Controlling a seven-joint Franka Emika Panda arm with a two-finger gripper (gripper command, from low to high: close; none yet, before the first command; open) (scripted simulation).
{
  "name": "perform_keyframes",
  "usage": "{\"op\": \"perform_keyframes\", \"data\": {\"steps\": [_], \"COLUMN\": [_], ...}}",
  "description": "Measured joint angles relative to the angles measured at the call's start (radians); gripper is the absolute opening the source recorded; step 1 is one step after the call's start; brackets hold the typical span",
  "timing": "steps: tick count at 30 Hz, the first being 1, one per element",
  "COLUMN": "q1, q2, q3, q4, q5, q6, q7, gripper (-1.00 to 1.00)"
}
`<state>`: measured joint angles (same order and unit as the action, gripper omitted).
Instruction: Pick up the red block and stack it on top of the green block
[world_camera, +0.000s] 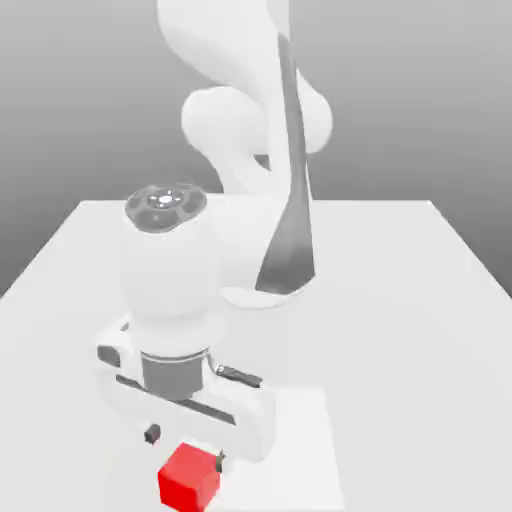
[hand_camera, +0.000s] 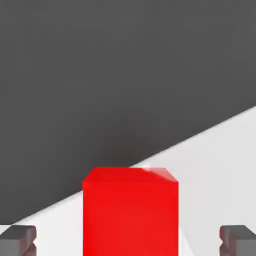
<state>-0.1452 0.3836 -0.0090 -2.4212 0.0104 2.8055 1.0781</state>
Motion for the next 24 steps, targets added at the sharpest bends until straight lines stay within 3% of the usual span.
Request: {"op": "perform_keyframes", "data": {"steps": [7, 12, 18, 24], "q1": [-0.001, -0.004, -0.081, -0.197], "q2": [0.008, -0.147, -0.363, -0.579], "q3": [0.001, -0.001, -0.059, -0.083], "q4": [0.001, -0.03, -0.231, -0.447], "q5": [-0.001, -0.002, 0.014, -0.044], "q6": [0.007, -0.117, -0.132, -0.131], "q7": [0.001, 0.01, 0.194, 0.447], "gripper": [-1.0, -1.0, -1.0, -1.0]}}
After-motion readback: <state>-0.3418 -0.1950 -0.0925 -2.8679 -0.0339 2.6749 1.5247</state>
